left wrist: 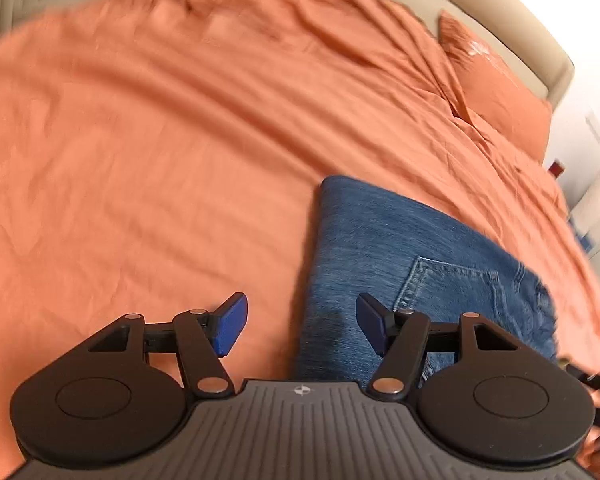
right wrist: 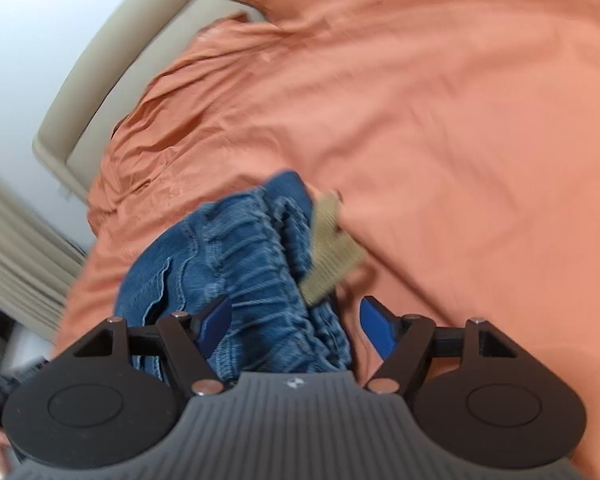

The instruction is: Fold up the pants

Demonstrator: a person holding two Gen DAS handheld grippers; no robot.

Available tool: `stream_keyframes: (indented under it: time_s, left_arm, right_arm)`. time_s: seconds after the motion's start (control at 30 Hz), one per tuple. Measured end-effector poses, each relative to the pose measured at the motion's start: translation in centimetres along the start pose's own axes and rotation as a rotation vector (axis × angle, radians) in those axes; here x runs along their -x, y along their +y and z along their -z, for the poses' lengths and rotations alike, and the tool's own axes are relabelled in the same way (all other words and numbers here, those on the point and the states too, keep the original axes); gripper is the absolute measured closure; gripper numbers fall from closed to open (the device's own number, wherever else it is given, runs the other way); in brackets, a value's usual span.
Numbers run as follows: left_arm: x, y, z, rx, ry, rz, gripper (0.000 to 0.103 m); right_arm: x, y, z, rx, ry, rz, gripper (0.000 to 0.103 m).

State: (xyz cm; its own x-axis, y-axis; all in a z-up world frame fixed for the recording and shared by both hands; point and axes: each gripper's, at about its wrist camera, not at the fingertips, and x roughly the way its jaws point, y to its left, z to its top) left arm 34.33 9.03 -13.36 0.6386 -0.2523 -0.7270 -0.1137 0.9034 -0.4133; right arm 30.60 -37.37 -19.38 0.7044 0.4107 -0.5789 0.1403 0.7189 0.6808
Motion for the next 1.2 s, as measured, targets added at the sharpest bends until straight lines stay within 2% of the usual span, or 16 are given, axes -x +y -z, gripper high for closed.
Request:
stream_keyframes:
  time_s: [0.23, 0.33, 0.5, 0.57, 0.67, 0.7, 0.73, 0.77, 0.87, 0.93, 1.2]
  left_arm:
    - [-2.6, 2.3, -0.3, 0.112, 0.073, 0.107, 0.025]
    - [-3.1, 3.0, -0.3, 0.144, 0.088, 0.155, 0.024]
    - [-4.5, 3.0, -0.2, 0.136, 0.122, 0.227, 0.021]
    - [-4.8, 2.6, -0.1, 0.120, 0.119, 0.214, 0.023]
    - [-5.1, 2.5, 0.0, 0.128, 0.124, 0.229, 0.041]
    - [-5.2, 2.5, 0.1, 0.135, 0.134, 0.241, 0.054]
    - [-5.2, 2.4, 0.1, 0.139, 0.142, 0.248, 0.061]
    - [-5.1, 2.3, 0.2, 0.136, 0.139, 0.240, 0.061]
    - [-4.6, 1.3, 0.4, 0.094, 0.112, 0.210, 0.073]
    - [-4.1, 0.5, 0.4, 0.071, 0.085, 0.193, 0.087]
    - [-1.9, -1.7, 0.0, -0.014, 0.002, 0.164, 0.094]
  right_arm:
    - [-2.6, -1.7, -1.0, -0.110, 0.073, -0.097, 0.035]
    - [-3.9, -2.5, -1.7, -0.147, 0.095, -0.140, 0.040]
    - [-5.5, -3.0, -2.2, -0.161, 0.125, -0.198, 0.046]
    - [-5.8, -3.1, -2.3, -0.166, 0.126, -0.207, 0.050]
    - [-6.0, -3.1, -2.3, -0.157, 0.127, -0.217, 0.058]
    - [-5.7, -3.1, -2.3, -0.147, 0.124, -0.218, 0.060]
    - [-5.6, -2.9, -2.3, -0.133, 0.119, -0.217, 0.064]
    - [-5.4, -2.6, -2.3, -0.113, 0.114, -0.213, 0.067]
    - [-4.6, -1.5, -2.2, -0.051, 0.087, -0.190, 0.074]
    - [-4.0, -0.6, -2.1, -0.004, 0.064, -0.173, 0.078]
    - [-1.1, 2.6, -1.5, 0.123, -0.016, -0.168, 0.084]
